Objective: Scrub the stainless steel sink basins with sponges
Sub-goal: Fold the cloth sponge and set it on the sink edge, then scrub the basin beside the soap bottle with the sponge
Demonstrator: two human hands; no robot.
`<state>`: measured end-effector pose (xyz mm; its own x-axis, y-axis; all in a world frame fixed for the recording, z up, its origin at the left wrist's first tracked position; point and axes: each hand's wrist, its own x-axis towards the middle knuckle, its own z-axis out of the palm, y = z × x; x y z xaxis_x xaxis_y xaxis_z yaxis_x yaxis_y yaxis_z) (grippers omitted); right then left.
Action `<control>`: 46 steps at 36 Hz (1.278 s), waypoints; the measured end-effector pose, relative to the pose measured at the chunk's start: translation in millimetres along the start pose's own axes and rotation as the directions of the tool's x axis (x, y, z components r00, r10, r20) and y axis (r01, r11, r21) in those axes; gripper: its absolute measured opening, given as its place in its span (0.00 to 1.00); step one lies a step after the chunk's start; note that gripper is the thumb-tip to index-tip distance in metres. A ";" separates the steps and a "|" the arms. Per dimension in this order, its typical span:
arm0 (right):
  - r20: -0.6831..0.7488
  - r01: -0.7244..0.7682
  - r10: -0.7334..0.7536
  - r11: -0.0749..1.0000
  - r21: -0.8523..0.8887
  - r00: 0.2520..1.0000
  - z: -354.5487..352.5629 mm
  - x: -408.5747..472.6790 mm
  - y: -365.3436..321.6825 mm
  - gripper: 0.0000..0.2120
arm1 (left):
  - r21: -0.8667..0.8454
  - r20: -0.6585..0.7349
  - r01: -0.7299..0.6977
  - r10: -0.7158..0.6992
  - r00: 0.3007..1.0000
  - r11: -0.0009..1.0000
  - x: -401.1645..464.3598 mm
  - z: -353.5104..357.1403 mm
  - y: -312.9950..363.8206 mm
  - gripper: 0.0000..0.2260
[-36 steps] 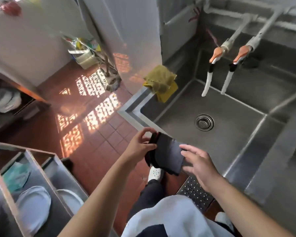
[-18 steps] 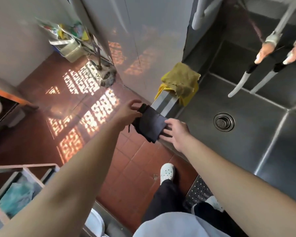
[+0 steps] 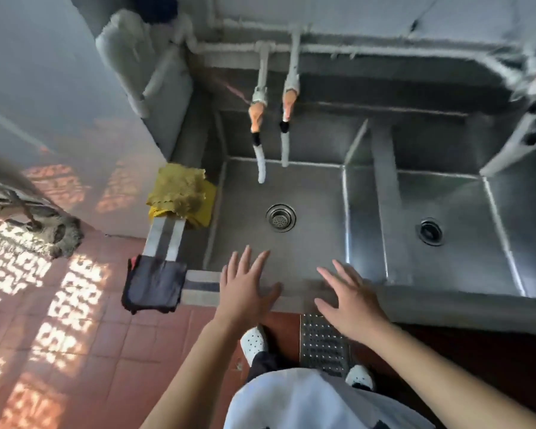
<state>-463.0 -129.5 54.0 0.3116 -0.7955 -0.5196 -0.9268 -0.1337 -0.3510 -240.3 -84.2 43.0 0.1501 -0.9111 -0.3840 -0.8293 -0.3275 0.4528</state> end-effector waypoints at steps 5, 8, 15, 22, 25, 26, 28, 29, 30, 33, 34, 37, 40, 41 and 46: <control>-0.170 -0.203 0.219 0.973 0.108 0.961 -26.3 -65.5 103.9 0.31 | 0.099 0.117 -0.230 0.219 0.969 0.968 6.6 46.9 102.4 0.33; -0.239 -0.302 0.359 0.921 0.245 0.902 -29.5 -107.8 168.1 0.31 | 0.151 0.209 -0.337 0.304 0.930 0.929 2.6 83.5 165.0 0.34; -0.241 -0.432 0.616 0.732 0.527 0.750 -7.9 -202.9 318.1 0.32 | 0.164 0.385 -0.491 0.403 0.831 0.856 -39.5 186.7 295.6 0.34; -0.202 -0.459 0.751 0.569 0.683 0.629 -4.6 -269.7 419.8 0.32 | 0.191 0.482 -0.593 0.451 0.751 0.782 -72.0 249.6 395.6 0.34; -0.242 -0.419 0.745 0.576 0.702 0.621 -13.5 -283.3 453.5 0.33 | 0.182 0.498 -0.612 0.465 0.732 0.770 -73.0 262.2 432.0 0.34; -0.250 -0.415 0.747 0.577 0.703 0.616 -19.3 -285.0 466.6 0.33 | 0.187 0.497 -0.619 0.470 0.729 0.763 -69.9 267.5 445.8 0.34; -0.256 -0.423 0.754 0.576 0.699 0.605 -30.9 -286.7 495.5 0.33 | 0.188 0.496 -0.642 0.492 0.715 0.743 -63.6 281.4 474.9 0.35; -0.260 -0.430 0.758 0.577 0.695 0.598 -36.4 -286.8 510.4 0.33 | 0.186 0.495 -0.659 0.510 0.703 0.729 -60.6 289.8 489.6 0.36; -0.266 -0.435 0.760 0.580 0.689 0.593 -42.0 -286.6 525.3 0.33 | 0.184 0.497 -0.677 0.527 0.689 0.712 -57.3 298.9 504.7 0.36; -0.282 -0.438 0.743 0.609 0.662 0.607 -62.2 -282.4 570.8 0.34 | 0.154 0.506 -0.695 0.549 0.666 0.702 -43.0 330.3 551.3 0.37; -0.286 -0.439 0.729 0.627 0.644 0.622 -70.5 -279.6 586.6 0.34 | 0.127 0.496 -0.678 0.546 0.676 0.724 -36.3 341.8 567.4 0.37; -0.310 -0.449 0.665 0.711 0.541 0.679 -100.1 -266.5 636.1 0.33 | 0.020 0.412 -0.549 0.494 0.766 0.835 -9.7 378.2 617.6 0.36; -0.324 -0.452 0.605 0.777 0.437 0.727 -128.3 -250.7 680.8 0.32 | -0.140 0.333 -0.332 0.360 0.871 0.933 24.0 409.2 663.6 0.37; -0.315 -0.448 0.590 0.789 0.419 0.743 -135.8 -247.8 693.1 0.32 | -0.210 0.317 -0.249 0.307 0.898 0.945 35.4 416.7 677.4 0.37; -0.200 -0.422 0.537 0.802 0.423 0.819 -151.2 -261.2 739.3 0.31 | -0.512 0.318 0.157 0.016 0.948 0.845 79.2 431.7 728.7 0.39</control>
<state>-1261.3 -110.0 48.1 -0.2844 -0.8420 -0.4585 -0.7862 0.4785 -0.3910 -1065.1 -286.8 -4.9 -0.0420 -0.7894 -0.6124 -0.4012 -0.5480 0.7339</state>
